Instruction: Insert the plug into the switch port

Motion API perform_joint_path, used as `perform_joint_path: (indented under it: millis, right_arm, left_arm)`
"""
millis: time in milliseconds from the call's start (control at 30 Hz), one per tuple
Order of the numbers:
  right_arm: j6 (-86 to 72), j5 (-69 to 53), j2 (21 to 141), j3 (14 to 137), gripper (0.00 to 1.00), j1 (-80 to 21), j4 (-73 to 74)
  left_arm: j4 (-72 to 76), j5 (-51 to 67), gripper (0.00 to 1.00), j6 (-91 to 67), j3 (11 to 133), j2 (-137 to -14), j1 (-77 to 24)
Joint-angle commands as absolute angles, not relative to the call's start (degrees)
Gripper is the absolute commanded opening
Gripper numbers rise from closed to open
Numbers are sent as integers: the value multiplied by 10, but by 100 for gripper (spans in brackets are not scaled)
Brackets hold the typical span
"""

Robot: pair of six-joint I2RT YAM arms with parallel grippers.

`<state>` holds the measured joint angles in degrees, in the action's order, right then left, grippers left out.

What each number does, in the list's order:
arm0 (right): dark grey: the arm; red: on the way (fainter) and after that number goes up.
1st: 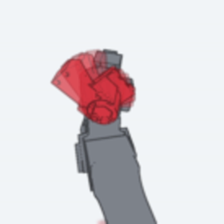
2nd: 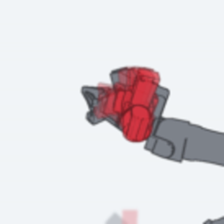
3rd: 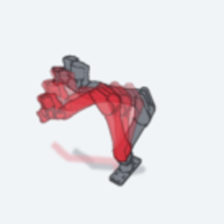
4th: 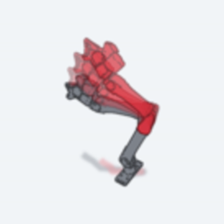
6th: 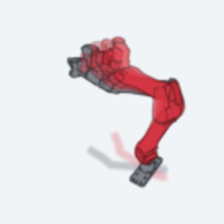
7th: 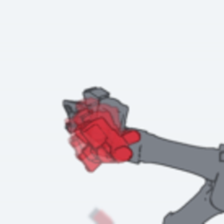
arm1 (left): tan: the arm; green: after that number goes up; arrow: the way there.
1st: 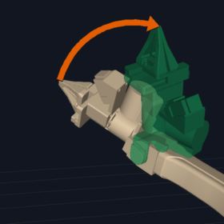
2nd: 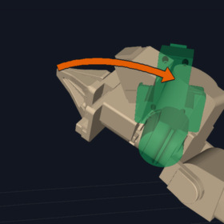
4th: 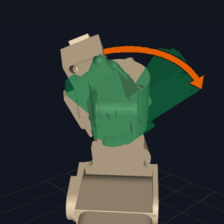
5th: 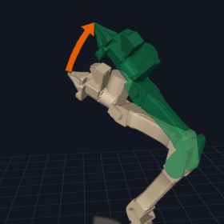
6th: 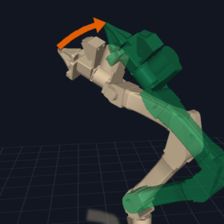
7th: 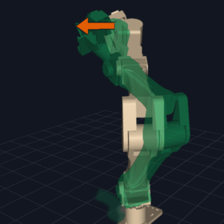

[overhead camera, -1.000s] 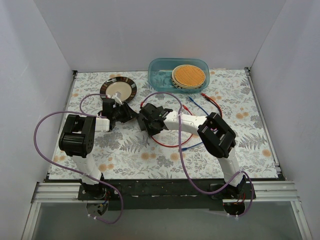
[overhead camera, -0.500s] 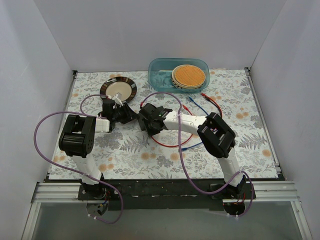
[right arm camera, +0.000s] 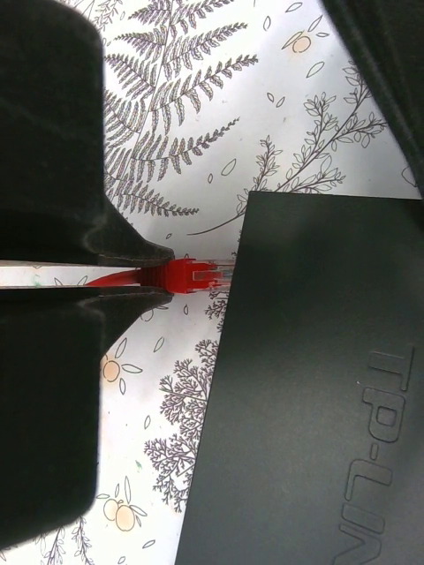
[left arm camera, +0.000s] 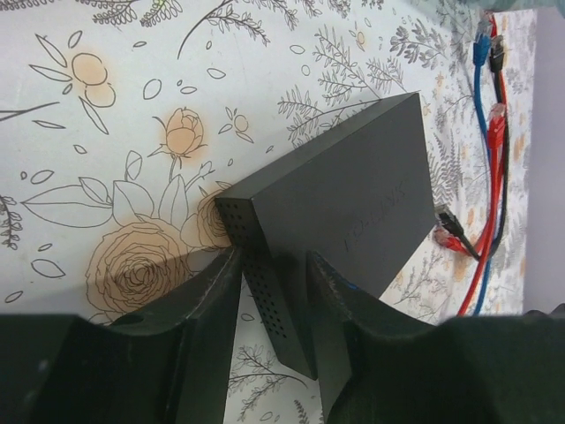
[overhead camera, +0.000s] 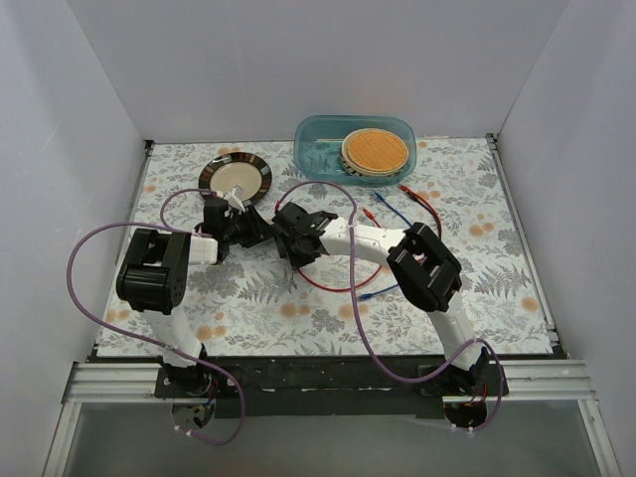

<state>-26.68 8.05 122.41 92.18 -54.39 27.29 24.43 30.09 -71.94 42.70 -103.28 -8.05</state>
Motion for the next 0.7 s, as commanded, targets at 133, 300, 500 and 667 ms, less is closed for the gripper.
perform_joint_path:
  millis: [133,300,500,667]
  right_arm:
    - [-270,94,1231,937,1,-544,294]
    - [-270,93,1230,933,1,-544,293]
    - [-270,92,1230,931,1,-543,290]
    - [-272,94,1230,932,1,-542,292]
  left_arm:
    - [250,245,40,-733,426,-987,-65]
    - [290,257,40,-753,439,-1018,-49]
    - [352,326,40,-787,475,-1094,-48]
    - [374,380,33,-803,509,-1151,-50]
